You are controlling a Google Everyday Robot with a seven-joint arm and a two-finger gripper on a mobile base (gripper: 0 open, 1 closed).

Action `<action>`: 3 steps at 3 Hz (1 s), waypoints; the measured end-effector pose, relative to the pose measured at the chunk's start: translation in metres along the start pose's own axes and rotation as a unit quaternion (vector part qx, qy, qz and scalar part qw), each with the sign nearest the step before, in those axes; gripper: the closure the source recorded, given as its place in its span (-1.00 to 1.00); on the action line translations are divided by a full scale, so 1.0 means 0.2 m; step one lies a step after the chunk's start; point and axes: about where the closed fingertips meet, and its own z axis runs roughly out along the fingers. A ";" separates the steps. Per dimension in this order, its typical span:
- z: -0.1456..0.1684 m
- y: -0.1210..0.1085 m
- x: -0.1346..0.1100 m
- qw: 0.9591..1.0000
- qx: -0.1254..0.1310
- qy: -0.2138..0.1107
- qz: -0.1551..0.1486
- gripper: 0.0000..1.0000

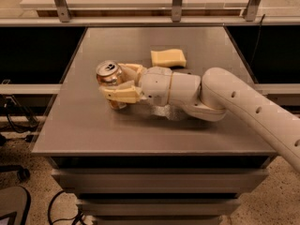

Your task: Place orange can upright

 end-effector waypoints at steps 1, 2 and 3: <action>0.01 0.00 0.00 1.000 -0.001 -0.006 0.002 0.63; 0.01 0.00 0.00 1.000 -0.003 -0.008 0.005 0.17; 0.01 -0.01 0.00 1.000 -0.005 -0.007 0.008 -0.28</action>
Offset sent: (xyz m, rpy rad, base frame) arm 0.0043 -0.0018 -0.0008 0.0224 0.0132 0.0053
